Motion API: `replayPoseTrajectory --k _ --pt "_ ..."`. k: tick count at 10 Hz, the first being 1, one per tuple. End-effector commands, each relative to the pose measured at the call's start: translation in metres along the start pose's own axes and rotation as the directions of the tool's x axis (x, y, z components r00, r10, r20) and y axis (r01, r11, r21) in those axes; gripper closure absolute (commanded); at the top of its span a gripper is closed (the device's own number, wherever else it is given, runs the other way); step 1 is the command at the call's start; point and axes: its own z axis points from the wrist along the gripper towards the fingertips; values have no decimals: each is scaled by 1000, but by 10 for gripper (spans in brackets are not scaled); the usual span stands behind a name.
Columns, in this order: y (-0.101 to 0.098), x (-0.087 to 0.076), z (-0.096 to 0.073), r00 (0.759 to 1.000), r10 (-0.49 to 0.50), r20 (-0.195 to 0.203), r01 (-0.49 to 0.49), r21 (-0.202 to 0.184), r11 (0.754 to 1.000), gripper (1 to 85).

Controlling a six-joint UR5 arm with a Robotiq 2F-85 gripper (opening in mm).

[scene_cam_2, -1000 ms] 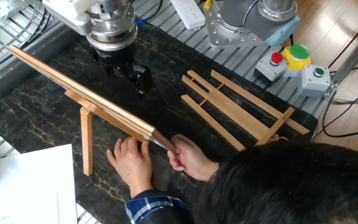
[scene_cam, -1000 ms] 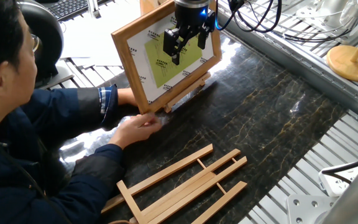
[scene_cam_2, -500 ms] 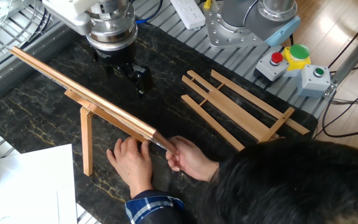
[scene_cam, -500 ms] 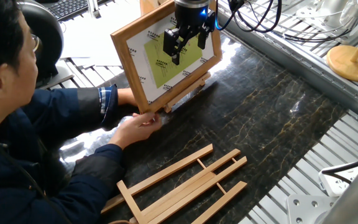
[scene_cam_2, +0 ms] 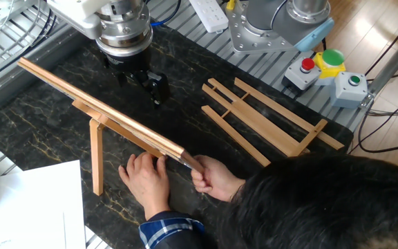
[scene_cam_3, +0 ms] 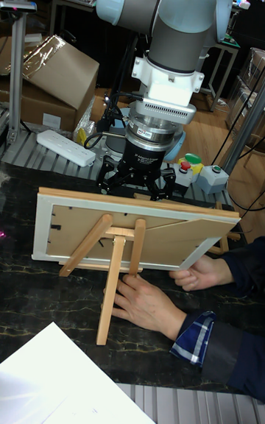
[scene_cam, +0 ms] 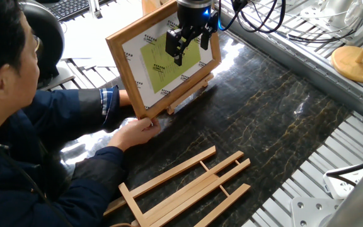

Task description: Take the photo frame down from the bracket

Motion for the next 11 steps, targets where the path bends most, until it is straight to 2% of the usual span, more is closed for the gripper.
replayPoseTrajectory --k 1,3,11 --pt "-63 2 -8 998 60 9 -61 250 966 843" --pt "-62 1 -7 998 68 16 -70 265 962 843" --pt "-63 1 -8 998 65 12 -65 268 961 843"
